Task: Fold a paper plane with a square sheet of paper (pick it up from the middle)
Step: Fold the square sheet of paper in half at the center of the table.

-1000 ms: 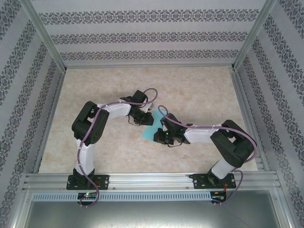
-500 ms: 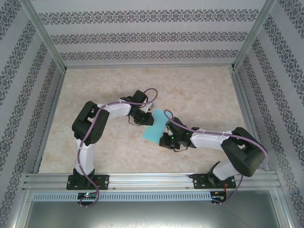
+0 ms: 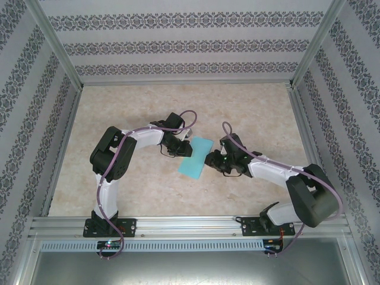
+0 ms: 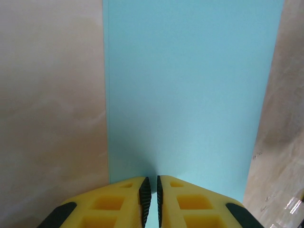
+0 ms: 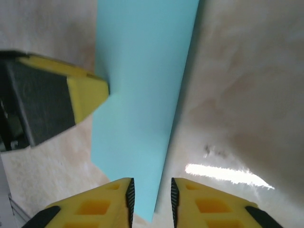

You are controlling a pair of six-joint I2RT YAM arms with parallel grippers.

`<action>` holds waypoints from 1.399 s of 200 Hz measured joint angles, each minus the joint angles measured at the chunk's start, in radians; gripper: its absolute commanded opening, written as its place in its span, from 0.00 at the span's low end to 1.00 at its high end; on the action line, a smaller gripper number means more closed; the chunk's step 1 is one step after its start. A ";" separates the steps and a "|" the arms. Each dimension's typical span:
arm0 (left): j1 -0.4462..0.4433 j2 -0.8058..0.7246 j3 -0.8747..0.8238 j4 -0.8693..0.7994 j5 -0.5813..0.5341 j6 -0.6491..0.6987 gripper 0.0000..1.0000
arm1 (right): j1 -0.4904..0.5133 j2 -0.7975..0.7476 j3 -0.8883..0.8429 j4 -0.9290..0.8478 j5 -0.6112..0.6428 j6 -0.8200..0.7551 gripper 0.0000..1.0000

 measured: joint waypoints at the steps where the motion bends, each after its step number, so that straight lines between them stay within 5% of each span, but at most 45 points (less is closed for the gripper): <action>1: 0.000 0.000 0.000 0.000 0.000 0.000 0.19 | -0.003 0.003 0.002 0.001 0.000 -0.001 0.31; 125: 0.001 -0.001 -0.001 0.001 0.004 0.000 0.20 | -0.069 0.283 0.175 0.037 -0.053 -0.052 0.41; 280: 0.001 -0.009 -0.003 0.003 0.016 -0.008 0.22 | -0.056 0.262 0.112 0.182 -0.167 -0.047 0.37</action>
